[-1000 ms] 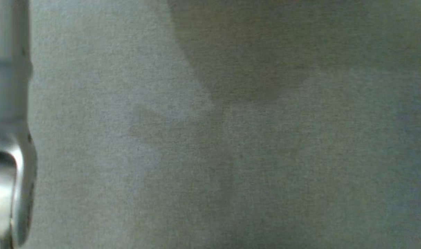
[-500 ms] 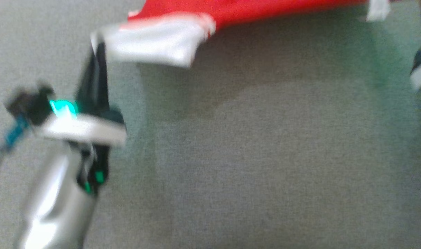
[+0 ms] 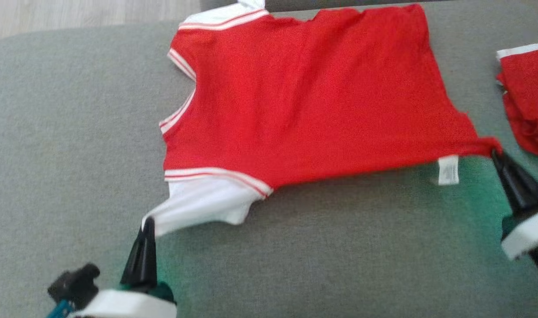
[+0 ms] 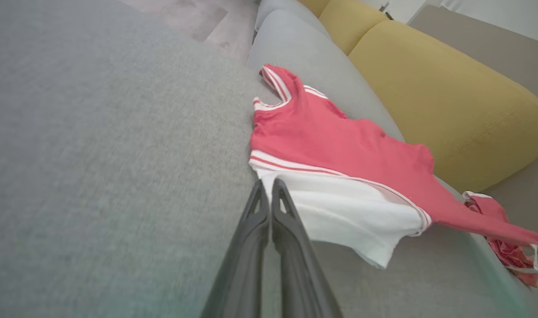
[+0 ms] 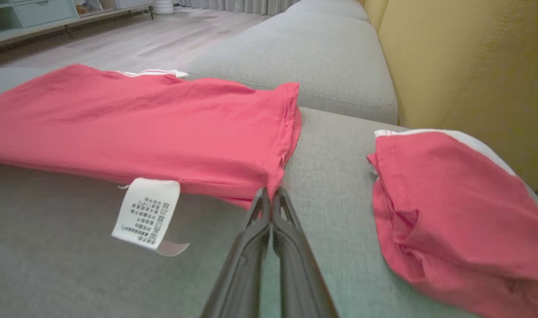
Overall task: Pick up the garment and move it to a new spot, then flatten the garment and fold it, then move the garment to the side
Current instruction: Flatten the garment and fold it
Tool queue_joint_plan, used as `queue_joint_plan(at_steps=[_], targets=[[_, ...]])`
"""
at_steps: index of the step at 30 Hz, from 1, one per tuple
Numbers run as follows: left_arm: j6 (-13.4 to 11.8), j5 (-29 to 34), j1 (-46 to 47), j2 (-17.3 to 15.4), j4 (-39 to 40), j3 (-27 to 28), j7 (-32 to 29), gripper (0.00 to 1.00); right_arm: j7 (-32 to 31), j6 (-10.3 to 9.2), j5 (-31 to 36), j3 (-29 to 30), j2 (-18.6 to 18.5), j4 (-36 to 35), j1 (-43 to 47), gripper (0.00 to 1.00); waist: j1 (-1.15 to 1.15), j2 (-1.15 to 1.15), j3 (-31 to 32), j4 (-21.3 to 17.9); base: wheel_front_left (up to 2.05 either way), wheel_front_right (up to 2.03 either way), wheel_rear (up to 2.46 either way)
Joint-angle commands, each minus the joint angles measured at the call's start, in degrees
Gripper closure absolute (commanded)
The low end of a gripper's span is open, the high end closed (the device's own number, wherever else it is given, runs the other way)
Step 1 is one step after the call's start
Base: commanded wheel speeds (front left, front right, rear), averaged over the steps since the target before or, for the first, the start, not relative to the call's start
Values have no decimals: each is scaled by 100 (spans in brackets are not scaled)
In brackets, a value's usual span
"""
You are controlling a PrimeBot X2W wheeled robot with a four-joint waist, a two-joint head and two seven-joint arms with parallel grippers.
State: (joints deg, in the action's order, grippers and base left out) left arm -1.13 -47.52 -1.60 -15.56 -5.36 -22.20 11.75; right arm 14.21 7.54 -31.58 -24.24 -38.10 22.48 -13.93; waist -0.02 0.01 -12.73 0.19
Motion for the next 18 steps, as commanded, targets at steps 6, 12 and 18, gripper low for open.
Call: queue_joint_plan(at_steps=[6, 12, 18], targets=[[-214, -113, -389, -135, 524, 233, -61, 100, 78, -5, 146, 347, -70, -438, 674, 100, 2, -1, 93, -88, 0, 0, 0], [-214, -171, 41, -87, 640, 215, -250, 100, 13, -5, 8, 451, 95, -579, 569, 100, 2, -1, -66, -85, 0, 0, 0], [-193, -85, 1287, 12, 367, 287, -387, 100, -89, -5, -96, 331, 160, -370, -188, 100, 2, -1, -424, -72, 0, 0, 0]])
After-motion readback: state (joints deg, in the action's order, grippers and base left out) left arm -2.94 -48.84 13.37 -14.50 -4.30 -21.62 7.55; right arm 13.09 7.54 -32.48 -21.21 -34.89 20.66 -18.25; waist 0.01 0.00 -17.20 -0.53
